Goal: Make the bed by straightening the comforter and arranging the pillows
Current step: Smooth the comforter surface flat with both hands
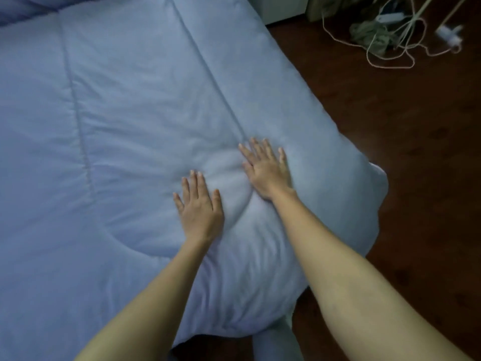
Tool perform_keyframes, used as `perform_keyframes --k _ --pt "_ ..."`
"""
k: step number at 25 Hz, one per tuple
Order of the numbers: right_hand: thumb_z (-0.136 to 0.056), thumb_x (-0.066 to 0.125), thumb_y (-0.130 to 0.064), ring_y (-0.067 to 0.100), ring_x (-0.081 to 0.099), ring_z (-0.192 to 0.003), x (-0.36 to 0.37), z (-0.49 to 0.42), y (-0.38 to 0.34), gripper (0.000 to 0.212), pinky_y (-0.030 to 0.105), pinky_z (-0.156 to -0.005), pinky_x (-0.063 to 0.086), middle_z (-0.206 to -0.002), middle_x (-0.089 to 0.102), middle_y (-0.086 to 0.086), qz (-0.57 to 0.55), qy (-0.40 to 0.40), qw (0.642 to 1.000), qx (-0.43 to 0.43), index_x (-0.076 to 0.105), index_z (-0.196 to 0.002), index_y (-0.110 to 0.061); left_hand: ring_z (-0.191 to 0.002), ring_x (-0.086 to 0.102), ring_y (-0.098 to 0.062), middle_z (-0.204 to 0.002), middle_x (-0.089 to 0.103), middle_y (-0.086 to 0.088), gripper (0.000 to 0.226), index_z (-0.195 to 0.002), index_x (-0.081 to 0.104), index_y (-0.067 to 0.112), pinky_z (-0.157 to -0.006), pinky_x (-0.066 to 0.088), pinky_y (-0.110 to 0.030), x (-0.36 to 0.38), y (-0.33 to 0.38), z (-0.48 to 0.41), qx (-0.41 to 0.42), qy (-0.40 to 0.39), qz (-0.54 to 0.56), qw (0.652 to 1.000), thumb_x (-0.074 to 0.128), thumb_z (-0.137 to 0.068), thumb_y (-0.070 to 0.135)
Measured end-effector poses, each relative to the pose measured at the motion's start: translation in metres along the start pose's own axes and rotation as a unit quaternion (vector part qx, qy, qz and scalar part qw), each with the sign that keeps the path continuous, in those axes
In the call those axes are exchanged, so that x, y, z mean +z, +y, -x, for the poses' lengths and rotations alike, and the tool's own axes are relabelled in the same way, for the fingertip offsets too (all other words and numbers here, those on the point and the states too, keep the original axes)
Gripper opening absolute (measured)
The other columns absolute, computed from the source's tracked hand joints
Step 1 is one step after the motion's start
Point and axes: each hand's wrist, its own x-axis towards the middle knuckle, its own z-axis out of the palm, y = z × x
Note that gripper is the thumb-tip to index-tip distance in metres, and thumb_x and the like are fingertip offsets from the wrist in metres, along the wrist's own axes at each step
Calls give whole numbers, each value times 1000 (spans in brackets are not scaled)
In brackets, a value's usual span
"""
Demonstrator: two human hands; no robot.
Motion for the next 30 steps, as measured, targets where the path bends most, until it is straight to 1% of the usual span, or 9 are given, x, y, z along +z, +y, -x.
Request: perform_keyframes --k 3,7,10,12,16,18,22,27,30 --pt "-100 30 -42 21 10 -149 -18 9 101 50 51 -116 4 -161 12 -7 -22 88 993 75 19 -148 -42 -149 9 -26 -161 14 -3 76 -152 19 15 -117 1 -51 23 44 2 -37 22 -41 998 14 -86 53" --pt "-101 29 -39 26 28 -143 -24 39 237 47 57 -115 20 -155 34 2 -125 26 971 201 34 -146 -28 -146 19 -32 -158 24 -6 73 -150 28 16 -115 9 -56 39 91 16 40 5 -88 995 21 -87 53" --pt "-97 36 -31 33 48 -127 -44 57 252 43 48 -107 37 -137 55 15 -169 47 954 243 54 -131 -13 -149 7 -23 -161 13 3 75 -151 21 25 -119 1 -45 38 127 26 116 -116 -36 986 11 -84 57" --pt "-95 43 -25 33 57 -115 -74 56 223 37 34 -95 44 -125 63 17 -243 104 930 258 60 -124 -10 -147 20 -19 -158 25 3 66 -149 30 22 -118 13 -36 25 149 28 148 -148 46 977 21 -91 52" --pt "-93 50 0 17 57 -102 -139 60 159 30 -2 -72 39 -120 64 19 -399 109 897 154 60 -121 1 -130 47 -16 -146 45 5 47 -144 37 23 -100 42 -33 -24 176 23 110 -81 170 976 44 -98 28" --pt "-92 50 1 15 58 -101 -178 64 137 31 0 -74 42 -118 65 17 -439 139 882 104 61 -121 -2 -123 54 -15 -141 50 9 44 -141 40 25 -94 48 -35 -52 189 16 105 -39 215 970 45 -97 26" --pt "-90 54 -13 10 64 -104 -241 76 114 32 25 -90 50 -116 68 -1 -430 169 886 35 65 -119 -24 -107 62 -13 -131 57 8 41 -136 45 23 -84 49 -31 -103 212 12 112 32 272 955 47 -96 20" --pt "-92 53 -22 8 64 -105 -295 76 123 33 27 -95 50 -120 67 -4 -378 144 912 -61 61 -124 -28 -96 64 -15 -124 63 3 35 -130 51 21 -82 51 -32 -130 252 0 84 110 320 937 49 -95 17" --pt "-95 52 -23 8 62 -104 -329 74 152 34 13 -83 46 -119 64 -9 -355 121 919 -126 57 -129 -25 -92 62 -14 -123 64 1 33 -128 53 18 -84 52 -33 -132 300 0 74 181 344 918 50 -95 15"
